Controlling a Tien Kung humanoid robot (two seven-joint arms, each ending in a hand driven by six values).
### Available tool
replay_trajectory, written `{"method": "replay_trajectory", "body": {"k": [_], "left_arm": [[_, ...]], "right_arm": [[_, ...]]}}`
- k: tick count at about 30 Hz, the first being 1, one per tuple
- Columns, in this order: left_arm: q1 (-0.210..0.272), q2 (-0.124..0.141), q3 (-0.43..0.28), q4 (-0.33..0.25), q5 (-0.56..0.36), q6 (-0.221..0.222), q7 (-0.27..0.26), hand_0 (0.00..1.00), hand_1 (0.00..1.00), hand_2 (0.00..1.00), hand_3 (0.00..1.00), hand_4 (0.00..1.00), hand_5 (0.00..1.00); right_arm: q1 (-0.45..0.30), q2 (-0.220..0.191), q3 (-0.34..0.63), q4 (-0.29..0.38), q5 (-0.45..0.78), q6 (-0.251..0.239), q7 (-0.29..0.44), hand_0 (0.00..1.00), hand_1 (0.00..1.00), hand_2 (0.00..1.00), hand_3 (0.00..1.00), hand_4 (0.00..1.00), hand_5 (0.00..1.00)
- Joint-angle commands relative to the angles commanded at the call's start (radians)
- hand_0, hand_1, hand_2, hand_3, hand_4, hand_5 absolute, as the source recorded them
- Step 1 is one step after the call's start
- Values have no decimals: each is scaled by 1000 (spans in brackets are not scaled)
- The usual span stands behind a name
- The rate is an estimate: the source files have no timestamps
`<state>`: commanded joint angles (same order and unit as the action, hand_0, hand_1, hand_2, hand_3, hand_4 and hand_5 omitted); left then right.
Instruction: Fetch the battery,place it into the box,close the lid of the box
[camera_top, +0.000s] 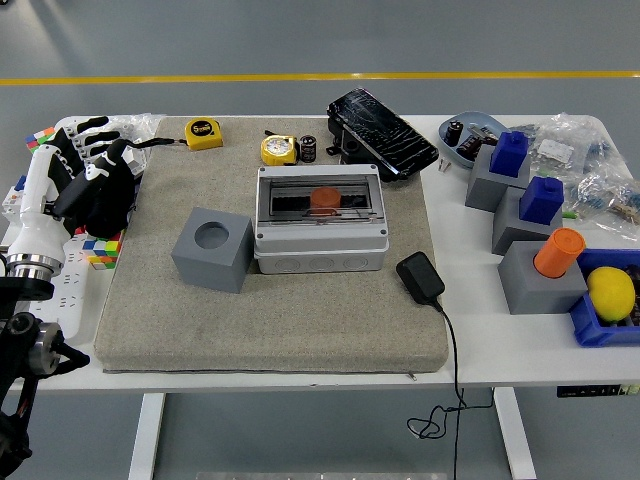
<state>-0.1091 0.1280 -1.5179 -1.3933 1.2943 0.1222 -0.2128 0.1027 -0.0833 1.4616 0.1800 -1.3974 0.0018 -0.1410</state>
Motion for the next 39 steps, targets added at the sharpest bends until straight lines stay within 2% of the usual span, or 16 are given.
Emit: {"method": "replay_trajectory", "body": {"k": [39], "left_arm": [[11, -7, -18, -26, -3, -18, 23, 473, 615, 637, 692, 998, 484]], "right_arm": [[0, 5, 1, 0, 11, 6, -10, 644, 643, 670, 559, 983, 475]]}}
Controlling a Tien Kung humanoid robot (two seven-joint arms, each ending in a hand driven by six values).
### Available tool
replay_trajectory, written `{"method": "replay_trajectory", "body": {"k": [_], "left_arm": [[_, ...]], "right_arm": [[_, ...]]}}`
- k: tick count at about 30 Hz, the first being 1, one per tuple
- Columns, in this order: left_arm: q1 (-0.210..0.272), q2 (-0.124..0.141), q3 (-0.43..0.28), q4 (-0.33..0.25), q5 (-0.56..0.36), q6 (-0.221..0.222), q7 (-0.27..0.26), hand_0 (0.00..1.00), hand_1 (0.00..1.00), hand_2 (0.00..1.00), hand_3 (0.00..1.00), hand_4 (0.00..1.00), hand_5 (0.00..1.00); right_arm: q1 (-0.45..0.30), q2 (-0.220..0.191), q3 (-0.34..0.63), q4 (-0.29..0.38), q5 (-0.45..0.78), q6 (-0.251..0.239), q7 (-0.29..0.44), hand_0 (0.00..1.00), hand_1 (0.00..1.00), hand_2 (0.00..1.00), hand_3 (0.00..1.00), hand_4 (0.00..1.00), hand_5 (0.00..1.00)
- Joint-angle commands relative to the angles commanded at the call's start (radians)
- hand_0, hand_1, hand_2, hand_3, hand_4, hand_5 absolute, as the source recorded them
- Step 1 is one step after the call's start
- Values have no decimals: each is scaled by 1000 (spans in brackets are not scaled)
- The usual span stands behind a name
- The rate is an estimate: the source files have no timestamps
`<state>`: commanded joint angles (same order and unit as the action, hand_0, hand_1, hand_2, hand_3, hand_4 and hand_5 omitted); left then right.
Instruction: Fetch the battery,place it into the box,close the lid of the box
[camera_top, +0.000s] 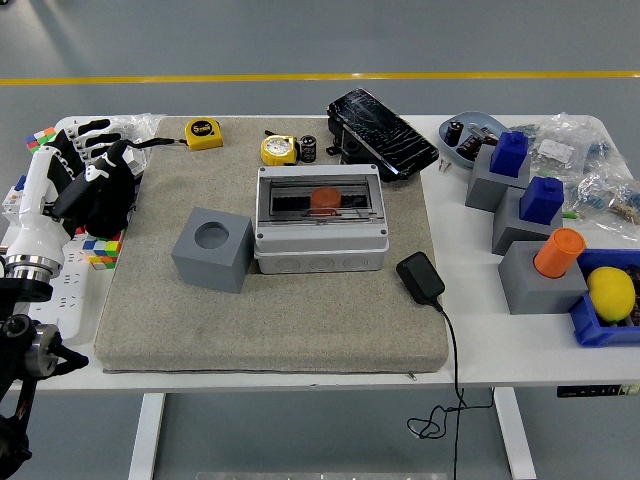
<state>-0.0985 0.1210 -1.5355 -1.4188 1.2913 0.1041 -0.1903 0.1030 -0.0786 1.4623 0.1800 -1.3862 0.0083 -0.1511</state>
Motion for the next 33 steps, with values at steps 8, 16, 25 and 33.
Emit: {"method": "replay_trajectory", "body": {"k": [8, 16, 25, 33], "left_arm": [[-2, 2, 0, -1, 0, -1, 1, 474, 616, 639, 691, 998, 493], [-4, 5, 3, -1, 3, -2, 2, 478, 615, 639, 691, 998, 500], [-6, 9, 7, 1, 5, -3, 3, 477, 616, 639, 691, 998, 507], [-8, 11, 13, 3, 6, -4, 5, 477, 615, 638, 691, 998, 508]], "right_arm": [[-2, -2, 4, 0, -11, 1, -4, 645, 643, 670, 560, 984, 477], [-3, -3, -3, 0, -10, 2, -2, 645, 643, 671, 560, 983, 478], [-3, -1, -3, 0, -12, 2, -3, 645, 643, 671, 561, 984, 482], [-3, -3, -4, 0, -16, 3, -4, 645, 643, 671, 563, 982, 489]]}}
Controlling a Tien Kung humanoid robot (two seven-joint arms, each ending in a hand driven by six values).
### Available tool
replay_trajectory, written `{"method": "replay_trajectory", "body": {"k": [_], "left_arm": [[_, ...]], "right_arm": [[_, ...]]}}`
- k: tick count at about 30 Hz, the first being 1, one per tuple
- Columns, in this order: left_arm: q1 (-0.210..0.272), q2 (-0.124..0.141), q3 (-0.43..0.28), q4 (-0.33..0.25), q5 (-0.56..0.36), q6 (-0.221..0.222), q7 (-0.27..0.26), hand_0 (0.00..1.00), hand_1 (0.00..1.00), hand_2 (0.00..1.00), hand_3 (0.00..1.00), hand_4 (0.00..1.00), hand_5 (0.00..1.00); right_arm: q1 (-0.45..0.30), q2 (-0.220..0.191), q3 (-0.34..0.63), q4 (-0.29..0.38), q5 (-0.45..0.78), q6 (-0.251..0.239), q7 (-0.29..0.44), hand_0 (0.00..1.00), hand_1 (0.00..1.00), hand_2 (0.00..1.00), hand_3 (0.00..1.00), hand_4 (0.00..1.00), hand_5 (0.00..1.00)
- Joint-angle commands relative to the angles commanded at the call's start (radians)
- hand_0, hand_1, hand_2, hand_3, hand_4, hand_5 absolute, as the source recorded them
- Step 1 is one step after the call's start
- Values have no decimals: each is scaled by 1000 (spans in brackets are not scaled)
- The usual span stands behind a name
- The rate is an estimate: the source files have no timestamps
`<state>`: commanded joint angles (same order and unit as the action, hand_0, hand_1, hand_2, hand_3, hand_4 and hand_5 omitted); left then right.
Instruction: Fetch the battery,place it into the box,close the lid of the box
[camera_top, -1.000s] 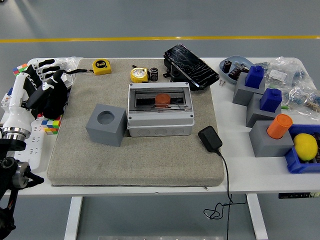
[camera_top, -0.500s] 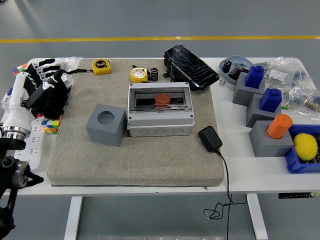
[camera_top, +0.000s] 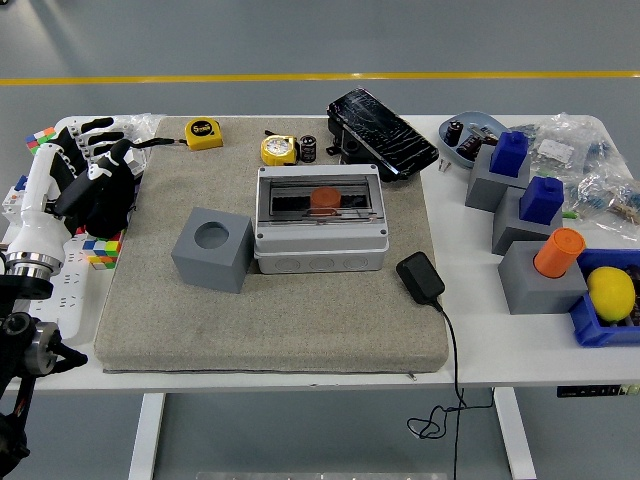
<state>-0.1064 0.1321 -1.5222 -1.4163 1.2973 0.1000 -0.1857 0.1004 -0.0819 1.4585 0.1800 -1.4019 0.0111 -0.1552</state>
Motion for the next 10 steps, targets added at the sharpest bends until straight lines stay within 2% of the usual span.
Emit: {"method": "replay_trajectory", "body": {"k": [10], "left_arm": [[-3, 3, 2, -1, 1, -1, 1, 477, 616, 638, 690, 998, 510]], "right_arm": [[1, -3, -1, 0, -2, 0, -1, 645, 643, 671, 563, 982, 489]]}}
